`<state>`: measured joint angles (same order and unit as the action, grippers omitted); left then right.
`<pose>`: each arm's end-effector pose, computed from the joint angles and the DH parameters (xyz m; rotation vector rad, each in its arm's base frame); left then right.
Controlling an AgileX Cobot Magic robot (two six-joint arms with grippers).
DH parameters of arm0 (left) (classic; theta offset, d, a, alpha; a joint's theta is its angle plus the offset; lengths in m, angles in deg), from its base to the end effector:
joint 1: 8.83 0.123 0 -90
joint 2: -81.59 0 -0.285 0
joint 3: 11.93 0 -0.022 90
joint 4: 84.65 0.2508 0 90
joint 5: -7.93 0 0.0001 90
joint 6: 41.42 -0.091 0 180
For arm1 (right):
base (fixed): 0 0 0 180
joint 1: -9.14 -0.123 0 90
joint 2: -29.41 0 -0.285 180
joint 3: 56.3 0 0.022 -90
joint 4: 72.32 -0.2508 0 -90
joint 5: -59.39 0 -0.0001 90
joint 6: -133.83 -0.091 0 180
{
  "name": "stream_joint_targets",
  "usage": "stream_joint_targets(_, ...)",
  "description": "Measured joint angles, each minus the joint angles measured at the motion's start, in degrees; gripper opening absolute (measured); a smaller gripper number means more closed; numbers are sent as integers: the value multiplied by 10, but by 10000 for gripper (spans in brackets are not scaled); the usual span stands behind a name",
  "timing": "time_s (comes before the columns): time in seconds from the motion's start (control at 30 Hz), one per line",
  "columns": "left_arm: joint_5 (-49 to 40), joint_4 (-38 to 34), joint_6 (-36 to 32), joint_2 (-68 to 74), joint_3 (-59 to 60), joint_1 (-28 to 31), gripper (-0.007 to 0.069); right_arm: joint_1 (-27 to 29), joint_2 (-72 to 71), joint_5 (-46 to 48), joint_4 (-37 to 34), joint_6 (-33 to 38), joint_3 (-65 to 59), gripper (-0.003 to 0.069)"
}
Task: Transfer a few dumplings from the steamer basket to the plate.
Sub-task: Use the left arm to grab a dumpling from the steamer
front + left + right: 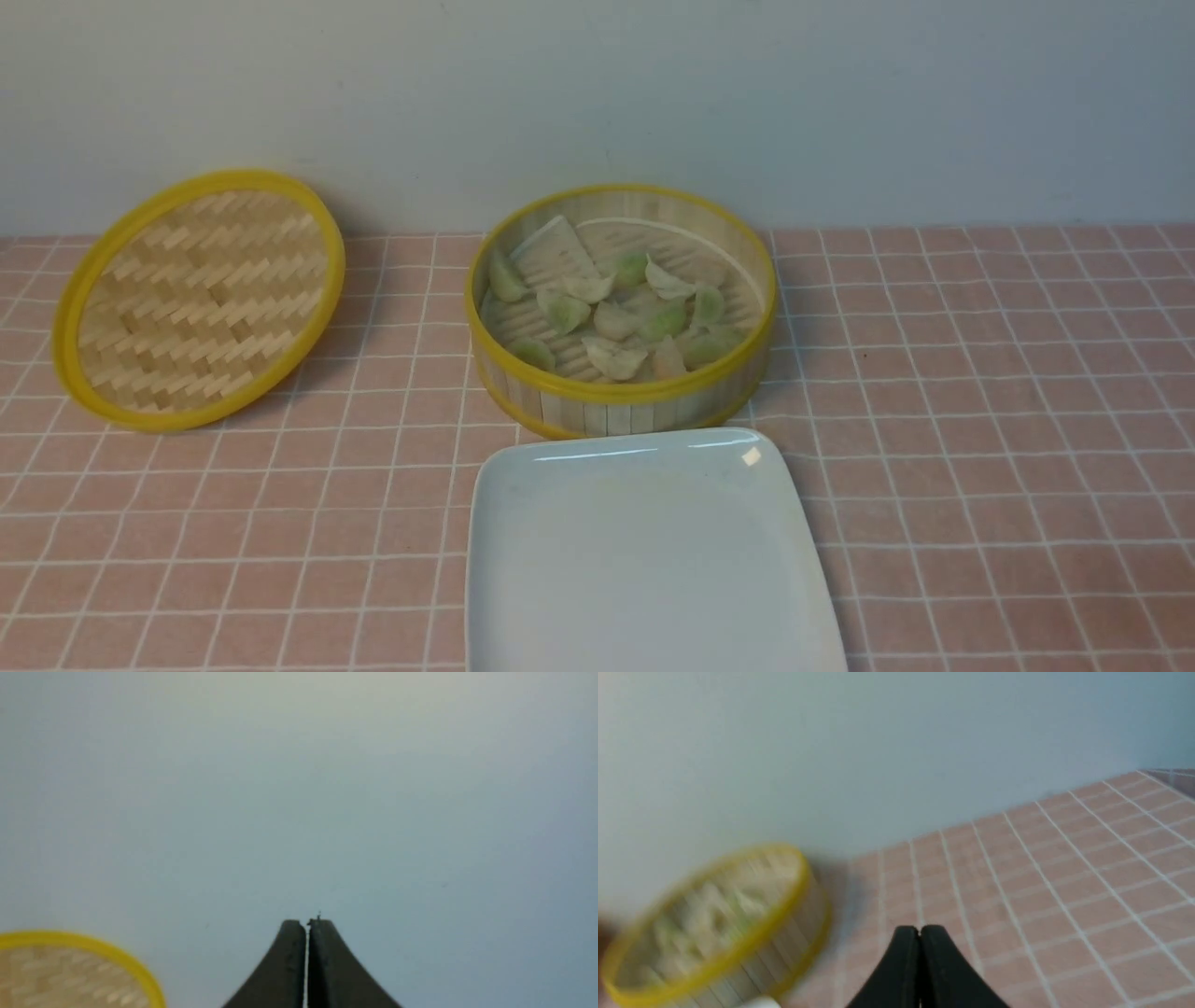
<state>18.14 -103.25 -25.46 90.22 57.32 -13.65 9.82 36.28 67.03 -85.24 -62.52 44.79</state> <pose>0.0435 0.0015 0.2736 -0.3562 1.1559 -0.5652 0.0564 0.0021 0.1923 0.4005 1.5929 0.4055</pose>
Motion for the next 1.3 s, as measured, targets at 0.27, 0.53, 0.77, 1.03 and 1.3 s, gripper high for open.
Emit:
stream_joint_targets(0.27,-400,53,-53,254,-285,0,-6,0,0,-103,-109,-32,0,-15)
stream_joint_targets(0.53,-612,-6,-233,538,-379,0,-6,-13,8,50,-89,-29,92,-15)
stream_joint_targets(0.77,-626,-42,-305,712,-447,-18,-6,-30,196,346,-9,102,324,-15)
stream_joint_targets(1.03,-630,6,-282,873,-668,-114,-6,-30,441,537,5,210,467,-15)
stream_joint_targets(1.3,-646,74,-272,1057,-866,-164,130,-30,493,547,-68,242,475,-15)
